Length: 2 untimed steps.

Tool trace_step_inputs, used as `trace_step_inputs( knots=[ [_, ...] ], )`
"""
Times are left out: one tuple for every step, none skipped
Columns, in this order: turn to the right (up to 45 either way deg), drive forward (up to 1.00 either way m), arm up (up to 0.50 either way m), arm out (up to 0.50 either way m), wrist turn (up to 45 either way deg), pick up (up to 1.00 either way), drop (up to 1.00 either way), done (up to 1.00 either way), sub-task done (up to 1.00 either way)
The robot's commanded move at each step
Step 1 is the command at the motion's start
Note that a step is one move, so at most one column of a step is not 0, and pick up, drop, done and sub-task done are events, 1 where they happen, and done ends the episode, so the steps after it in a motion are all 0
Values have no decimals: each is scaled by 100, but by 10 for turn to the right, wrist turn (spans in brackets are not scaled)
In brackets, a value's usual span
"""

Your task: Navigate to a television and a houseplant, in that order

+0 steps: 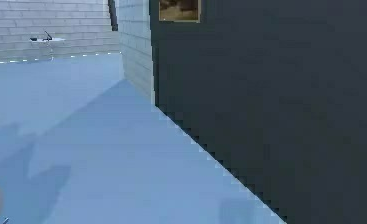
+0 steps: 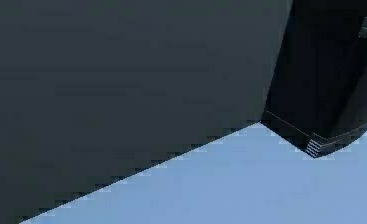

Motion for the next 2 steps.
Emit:
trace_step_inputs(
  knots=[
    [-210, 0, 0, 0, 0, 0, 0, 0, 0],
    [0, 95, 0, 0, 0, 0, 0, 0, 0]
  ],
)
